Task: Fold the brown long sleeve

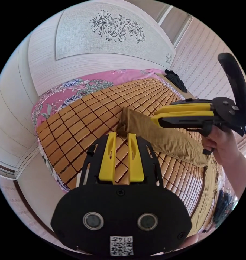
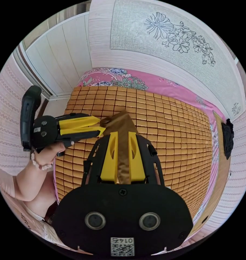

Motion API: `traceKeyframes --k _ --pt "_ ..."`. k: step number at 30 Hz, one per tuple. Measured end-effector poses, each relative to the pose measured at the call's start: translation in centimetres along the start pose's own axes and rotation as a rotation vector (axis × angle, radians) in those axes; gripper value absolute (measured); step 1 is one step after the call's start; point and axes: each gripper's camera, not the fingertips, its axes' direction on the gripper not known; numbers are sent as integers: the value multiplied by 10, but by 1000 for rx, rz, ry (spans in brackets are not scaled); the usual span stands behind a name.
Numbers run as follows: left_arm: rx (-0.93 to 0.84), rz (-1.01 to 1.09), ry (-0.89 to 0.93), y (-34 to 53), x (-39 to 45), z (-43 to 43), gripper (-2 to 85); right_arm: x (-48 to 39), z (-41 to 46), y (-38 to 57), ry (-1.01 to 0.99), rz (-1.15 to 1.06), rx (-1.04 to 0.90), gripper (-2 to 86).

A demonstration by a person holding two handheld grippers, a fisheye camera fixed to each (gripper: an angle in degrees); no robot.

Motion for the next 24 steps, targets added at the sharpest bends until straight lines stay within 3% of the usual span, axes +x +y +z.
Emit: traceKeyframes --k 9,24 --pt "-19 41 -11 -18 2 12 5 0 63 -53 -2 -16 -64 70" --pt "-18 90 -40 -31 16 22 -9 37 49 -27 -87 61 0 -3"
